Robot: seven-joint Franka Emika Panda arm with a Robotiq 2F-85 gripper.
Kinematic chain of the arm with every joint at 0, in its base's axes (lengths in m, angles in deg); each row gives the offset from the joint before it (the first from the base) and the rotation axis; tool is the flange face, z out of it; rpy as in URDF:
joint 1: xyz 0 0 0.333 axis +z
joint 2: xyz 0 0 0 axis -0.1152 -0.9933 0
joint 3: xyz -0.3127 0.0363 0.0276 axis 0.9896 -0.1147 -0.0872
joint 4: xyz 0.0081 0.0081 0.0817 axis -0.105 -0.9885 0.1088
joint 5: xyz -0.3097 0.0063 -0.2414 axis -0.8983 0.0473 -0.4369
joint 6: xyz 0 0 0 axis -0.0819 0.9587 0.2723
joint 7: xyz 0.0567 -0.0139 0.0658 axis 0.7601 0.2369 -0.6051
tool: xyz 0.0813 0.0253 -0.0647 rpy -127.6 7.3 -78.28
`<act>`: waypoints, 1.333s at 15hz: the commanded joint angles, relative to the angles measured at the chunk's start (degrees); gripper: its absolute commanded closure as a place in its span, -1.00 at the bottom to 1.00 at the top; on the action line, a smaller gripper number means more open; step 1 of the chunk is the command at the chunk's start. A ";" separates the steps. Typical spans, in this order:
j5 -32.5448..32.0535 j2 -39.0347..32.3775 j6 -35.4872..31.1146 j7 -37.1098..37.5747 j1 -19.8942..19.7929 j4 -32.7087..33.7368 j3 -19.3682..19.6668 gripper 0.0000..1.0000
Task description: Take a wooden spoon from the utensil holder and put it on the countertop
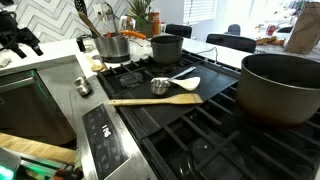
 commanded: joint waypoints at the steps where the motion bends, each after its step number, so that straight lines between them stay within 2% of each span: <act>1: -0.49 -0.08 0.18 0.42 0.55 0.14 0.48 -1.00; 8: -0.49 -0.08 0.18 0.42 0.55 0.14 0.48 -1.00; 9: -0.79 -1.00 0.60 0.33 0.04 1.70 0.72 -1.00; 14: -9.71 -6.96 1.60 3.89 -4.99 11.70 -3.71 -1.00; 20: -21.55 -16.15 -0.09 10.68 -10.72 20.64 -6.55 -1.00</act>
